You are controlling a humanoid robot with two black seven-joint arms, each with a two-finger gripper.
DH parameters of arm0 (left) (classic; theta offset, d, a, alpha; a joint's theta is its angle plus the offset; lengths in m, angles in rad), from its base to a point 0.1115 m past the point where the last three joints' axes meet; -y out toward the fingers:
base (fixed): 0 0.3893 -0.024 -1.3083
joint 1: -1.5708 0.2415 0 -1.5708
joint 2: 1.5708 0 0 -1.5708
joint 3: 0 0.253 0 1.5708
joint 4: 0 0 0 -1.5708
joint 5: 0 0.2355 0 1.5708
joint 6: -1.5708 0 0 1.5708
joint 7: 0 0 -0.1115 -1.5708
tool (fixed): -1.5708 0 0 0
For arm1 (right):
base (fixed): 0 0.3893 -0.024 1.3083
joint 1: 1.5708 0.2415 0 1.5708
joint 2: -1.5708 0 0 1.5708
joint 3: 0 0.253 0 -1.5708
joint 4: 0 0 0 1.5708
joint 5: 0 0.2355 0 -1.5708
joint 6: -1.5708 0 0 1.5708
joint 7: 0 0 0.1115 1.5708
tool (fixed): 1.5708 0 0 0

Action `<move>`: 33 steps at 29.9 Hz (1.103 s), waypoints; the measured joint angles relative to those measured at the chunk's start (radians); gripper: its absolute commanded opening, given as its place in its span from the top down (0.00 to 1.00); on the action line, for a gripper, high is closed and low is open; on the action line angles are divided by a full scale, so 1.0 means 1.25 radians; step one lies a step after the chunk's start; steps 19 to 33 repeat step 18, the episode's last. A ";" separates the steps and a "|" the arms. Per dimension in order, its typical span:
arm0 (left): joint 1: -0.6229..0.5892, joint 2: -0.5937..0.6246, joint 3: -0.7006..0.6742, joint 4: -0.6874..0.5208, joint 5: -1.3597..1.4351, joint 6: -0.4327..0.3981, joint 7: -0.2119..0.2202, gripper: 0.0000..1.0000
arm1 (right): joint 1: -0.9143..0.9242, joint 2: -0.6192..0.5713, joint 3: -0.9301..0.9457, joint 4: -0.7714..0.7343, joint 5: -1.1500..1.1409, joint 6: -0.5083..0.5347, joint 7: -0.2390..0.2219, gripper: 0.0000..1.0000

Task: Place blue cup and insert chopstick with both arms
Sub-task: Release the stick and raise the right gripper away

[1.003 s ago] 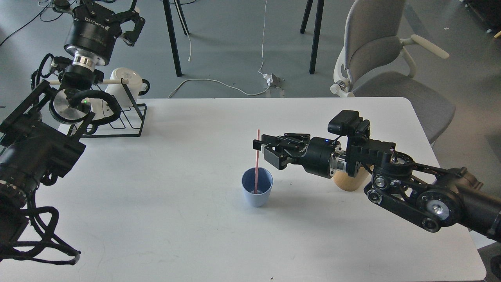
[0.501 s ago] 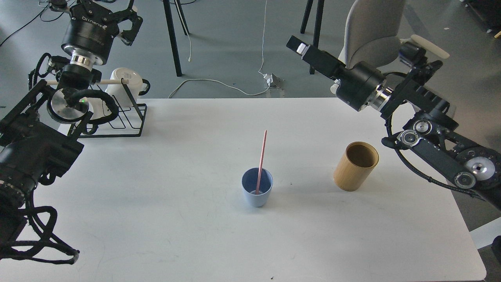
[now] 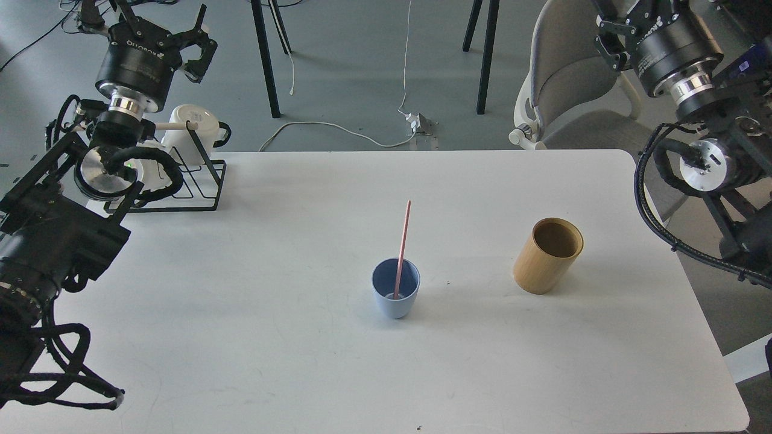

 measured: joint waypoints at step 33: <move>0.031 -0.002 -0.003 0.006 -0.004 0.000 0.002 0.01 | -0.020 0.070 0.030 -0.236 0.359 0.256 -0.009 0.00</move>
